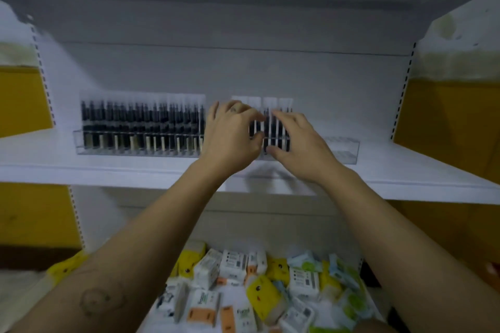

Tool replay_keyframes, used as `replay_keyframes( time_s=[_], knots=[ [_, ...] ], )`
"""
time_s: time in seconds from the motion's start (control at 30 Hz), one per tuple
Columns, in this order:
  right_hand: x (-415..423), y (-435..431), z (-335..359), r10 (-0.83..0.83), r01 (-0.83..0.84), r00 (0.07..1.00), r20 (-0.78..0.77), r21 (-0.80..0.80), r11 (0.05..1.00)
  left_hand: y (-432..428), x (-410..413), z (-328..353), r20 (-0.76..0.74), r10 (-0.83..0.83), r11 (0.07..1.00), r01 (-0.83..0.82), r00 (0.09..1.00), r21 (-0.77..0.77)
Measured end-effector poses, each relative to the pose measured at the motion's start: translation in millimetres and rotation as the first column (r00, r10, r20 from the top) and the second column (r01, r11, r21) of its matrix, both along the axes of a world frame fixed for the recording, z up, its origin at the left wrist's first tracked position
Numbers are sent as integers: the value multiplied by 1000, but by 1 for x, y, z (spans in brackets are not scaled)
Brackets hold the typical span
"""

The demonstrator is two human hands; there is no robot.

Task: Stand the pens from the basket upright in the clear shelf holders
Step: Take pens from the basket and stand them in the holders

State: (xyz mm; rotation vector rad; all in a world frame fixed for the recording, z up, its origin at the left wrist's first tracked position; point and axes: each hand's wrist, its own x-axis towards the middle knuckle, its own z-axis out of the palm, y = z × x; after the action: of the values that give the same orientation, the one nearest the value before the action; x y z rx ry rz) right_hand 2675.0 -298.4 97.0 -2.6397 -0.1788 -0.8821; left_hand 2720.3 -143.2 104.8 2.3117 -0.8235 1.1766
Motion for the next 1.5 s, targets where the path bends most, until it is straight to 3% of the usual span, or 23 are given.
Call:
replay_keyframes(
  time_s=[0.5, 0.87, 1.1, 1.5],
  knots=[
    [-77, 71, -59, 141, -143, 984, -113, -9, 990, 81, -93, -75, -241, 130, 983, -94, 962, 155],
    [-53, 82, -176, 120, -127, 906, -407, 9, 992, 96, -85, -178, -477, 209, 960, -86, 854, 265],
    [-26, 94, -262, 162, -143, 788, -595, 79, 987, 98, -61, -253, -668, 216, 962, -38, 712, 271],
    [4, 103, -402, 145, -149, 451, -881, 86, 985, 102, -29, -391, -922, 268, 954, 59, 281, 295]
  ],
)
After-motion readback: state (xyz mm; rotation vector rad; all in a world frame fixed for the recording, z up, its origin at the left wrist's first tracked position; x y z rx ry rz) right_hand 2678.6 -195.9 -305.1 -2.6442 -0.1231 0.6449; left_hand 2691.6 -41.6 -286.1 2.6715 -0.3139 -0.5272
